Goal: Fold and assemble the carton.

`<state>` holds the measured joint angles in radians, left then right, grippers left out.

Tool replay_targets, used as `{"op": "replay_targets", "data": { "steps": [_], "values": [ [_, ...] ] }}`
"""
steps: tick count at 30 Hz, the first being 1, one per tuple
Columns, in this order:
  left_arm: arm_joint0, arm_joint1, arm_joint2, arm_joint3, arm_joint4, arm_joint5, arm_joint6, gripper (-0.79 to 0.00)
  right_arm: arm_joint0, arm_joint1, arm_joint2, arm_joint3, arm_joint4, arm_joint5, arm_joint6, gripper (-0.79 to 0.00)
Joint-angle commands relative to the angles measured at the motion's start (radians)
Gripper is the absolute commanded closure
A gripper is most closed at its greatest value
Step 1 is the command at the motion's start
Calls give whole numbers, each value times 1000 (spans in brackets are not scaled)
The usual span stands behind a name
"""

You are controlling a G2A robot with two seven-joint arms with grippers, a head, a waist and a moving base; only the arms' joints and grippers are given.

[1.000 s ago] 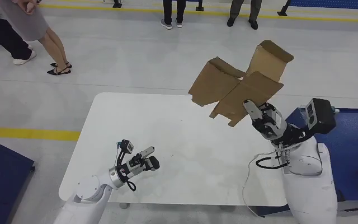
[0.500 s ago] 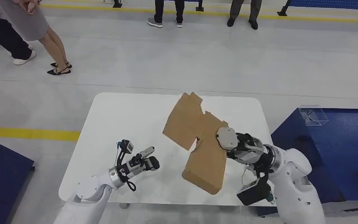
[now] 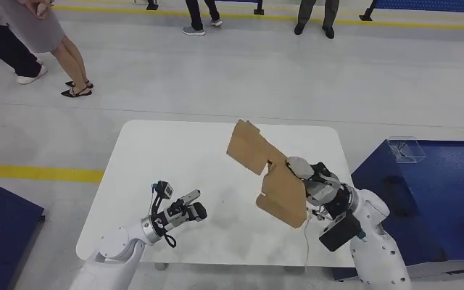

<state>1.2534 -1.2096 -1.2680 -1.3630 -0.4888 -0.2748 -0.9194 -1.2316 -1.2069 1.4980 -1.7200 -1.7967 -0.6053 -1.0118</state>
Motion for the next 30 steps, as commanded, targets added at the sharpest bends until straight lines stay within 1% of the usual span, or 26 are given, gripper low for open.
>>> {"op": "replay_targets", "data": {
  "steps": [1, 2, 3, 5, 7, 9, 10, 11, 12, 14, 16, 19, 22, 25, 26, 27, 28, 29, 30],
  "values": [
    [0, 0, 0, 0, 0, 0, 0, -785, 22, 1, -5, 78, 319, -269, 140, 0],
    [0, 0, 0, 0, 0, 0, 0, -785, 40, 3, -15, 122, 435, -377, 231, 0],
    [0, 0, 0, 0, 0, 0, 0, -785, 48, 3, -52, 165, 586, -407, 306, 0],
    [0, 0, 0, 0, 0, 0, 0, -785, 79, 15, -154, 214, 894, -407, 550, 0],
    [0, 0, 0, 0, 0, 0, 0, -785, 103, 37, -218, 243, 1209, -407, 811, 0],
    [0, 0, 0, 0, 0, 0, 0, -785, 121, 61, -258, 273, 1489, -406, 1078, 0],
    [0, 0, -2, -1, -2, -1, 8, -785, 125, 72, -276, 279, 1632, -384, 1194, 0],
    [0, 0, -15, -6, -4, -8, 41, -785, 131, 84, -288, 279, 1755, -349, 1311, 0],
    [1, 2, -28, -10, 0, -19, 65, -785, 137, 95, -291, 278, 1857, -310, 1423, 0],
    [2, 6, -64, -20, 23, -71, 113, -785, 134, 112, -297, 285, 2037, -227, 1618, 0],
    [3, 12, -97, -40, 57, -112, 132, -785, 130, 124, -303, 303, 2147, -173, 1777, 0],
    [19, 22, -139, -83, 141, -180, 143, -785, 129, 129, -325, 336, 2256, -117, 1933, 0],
    [39, 31, -160, -134, 263, -227, 140, -785, 131, 129, -351, 369, 2277, -110, 2017, 0],
    [62, 37, -155, -183, 342, -240, 120, -785, 134, 125, -375, 393, 2269, -111, 2041, 0],
    [69, 39, -149, -198, 365, -244, 102, -693, 136, 124, -382, 400, 2263, -113, 2042, 0],
    [74, 41, -145, -208, 393, -243, 88, -656, 138, 122, -388, 405, 2253, -117, 2040, 0],
    [78, 43, -140, -219, 423, -241, 81, -576, 139, 121, -395, 411, 2244, -115, 2037, 0],
    [83, 44, -132, -229, 438, -241, 80, -425, 140, 119, -400, 414, 2241, -114, 2032, 0],
    [88, 44, -123, -237, 439, -237, 78, -363, 141, 118, -404, 416, 2241, -113, 2027, 0]
  ]
}}
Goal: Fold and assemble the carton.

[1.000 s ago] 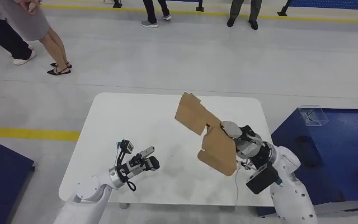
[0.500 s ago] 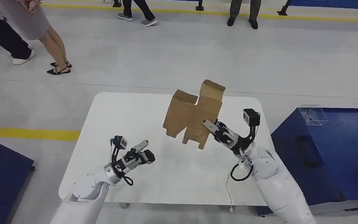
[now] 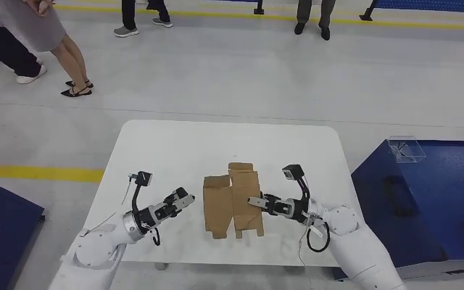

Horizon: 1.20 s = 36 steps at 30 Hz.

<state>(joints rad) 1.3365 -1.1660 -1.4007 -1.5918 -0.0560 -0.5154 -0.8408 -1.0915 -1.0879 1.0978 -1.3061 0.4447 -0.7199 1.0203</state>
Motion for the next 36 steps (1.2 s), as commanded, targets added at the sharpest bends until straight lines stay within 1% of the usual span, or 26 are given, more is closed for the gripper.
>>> {"op": "replay_targets", "data": {
  "steps": [1, 3, 4, 6, 7, 9, 11, 12, 13, 17, 23, 24, 26, 28, 30, 33, 36],
  "values": [
    [8, 0, 17, -15, 5, 9, -4, -351, 1, -3, -9, 3, 3, 3, -7, 0],
    [11, 0, 33, -22, 6, 15, -10, -336, 3, -5, -15, 4, 7, 3, -4, 0],
    [10, 0, 42, -22, -3, 24, -16, -308, 3, -5, -17, 5, 6, 1, -2, 0],
    [5, 0, 59, -16, -42, 49, -37, -289, 3, -6, -23, 3, 13, 0, 6, 0],
    [-1, -1, 64, -13, -66, 62, -48, -240, 3, -7, -26, 3, 21, 2, 11, 0],
    [-11, -1, 74, -5, -116, 75, -71, 0, 6, -8, -28, 4, 24, 3, 16, 0],
    [-20, 0, 78, 4, -152, 83, -96, 0, 8, -9, -30, 6, 25, 4, 10, 0],
    [-24, 1, 78, 7, -162, 84, -104, 0, 9, -9, -31, 6, 22, 5, 11, -188],
    [-24, 1, 80, 9, -174, 82, -109, 0, 9, -9, -31, 6, 22, 5, 11, -785],
    [-29, 4, 82, 20, -215, 87, -130, 0, 9, -9, -31, 6, 22, 5, 11, -785],
    [-22, 5, 83, 28, -262, 67, -118, 0, 9, -9, -31, 6, 22, 5, 11, -785],
    [-23, 5, 83, 28, -266, 63, -117, 0, 4, -10, -24, 2, 33, 10, -19, -785],
    [-21, 6, 84, 30, -275, 51, -112, 0, -4, -9, -4, 9, 89, 30, -48, -785],
    [-21, 6, 86, 30, -282, 44, -110, 0, -8, -9, 18, 22, 186, 71, -61, -785],
    [-20, 6, 88, 30, -296, 33, -107, 0, -11, -10, 36, 39, 304, 140, -55, -785],
    [-21, 6, 93, 30, -317, 34, -107, 0, -6, -11, 52, 63, 404, 221, -21, -785],
    [-28, 7, 101, 28, -386, 87, -140, 0, -2, -17, 58, 80, 507, 291, 15, -785]
  ]
}}
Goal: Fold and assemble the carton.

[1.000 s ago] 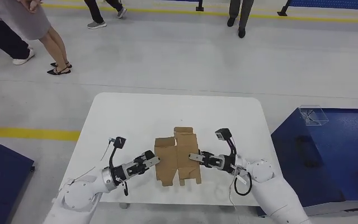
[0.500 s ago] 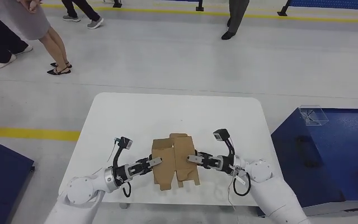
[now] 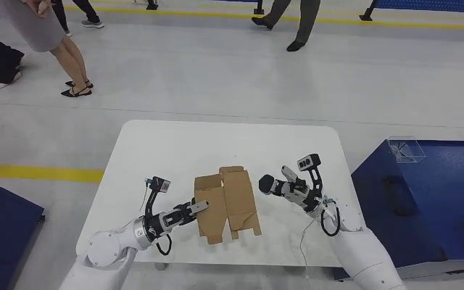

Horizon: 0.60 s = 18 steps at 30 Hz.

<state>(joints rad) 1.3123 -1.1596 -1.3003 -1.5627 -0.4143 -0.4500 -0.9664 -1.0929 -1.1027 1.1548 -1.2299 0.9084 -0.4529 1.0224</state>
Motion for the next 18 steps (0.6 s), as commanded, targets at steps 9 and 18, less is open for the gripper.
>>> {"op": "replay_targets", "data": {
  "steps": [9, 18],
  "values": [
    [-12, 5, -1, -5, -101, 70, -64, 0, -1, -18, -32, 30, 114, 196, 66, -785],
    [8, 8, 12, -32, -49, 33, -59, 0, -10, -42, -79, 33, 136, 250, 15, -339]
  ]
}}
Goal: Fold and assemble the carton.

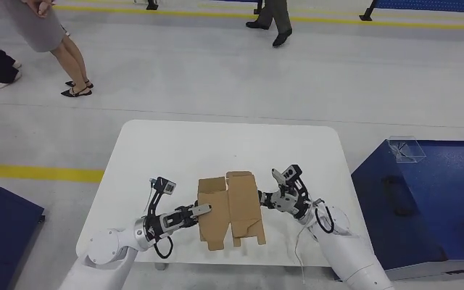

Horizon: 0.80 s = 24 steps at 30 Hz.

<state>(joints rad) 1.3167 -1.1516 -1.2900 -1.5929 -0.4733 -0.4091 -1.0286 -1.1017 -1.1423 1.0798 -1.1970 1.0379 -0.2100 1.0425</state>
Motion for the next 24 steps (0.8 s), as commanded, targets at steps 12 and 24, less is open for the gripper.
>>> {"op": "replay_targets", "data": {
  "steps": [12, 24],
  "values": [
    [21, 3, 20, -13, 74, -60, 38, 0, 3, -18, -15, -2, -34, 21, -17, 0],
    [-47, -1, -5, 25, 104, 98, 236, -785, 4, -10, 64, -47, -158, -133, -4, 0]
  ]
}}
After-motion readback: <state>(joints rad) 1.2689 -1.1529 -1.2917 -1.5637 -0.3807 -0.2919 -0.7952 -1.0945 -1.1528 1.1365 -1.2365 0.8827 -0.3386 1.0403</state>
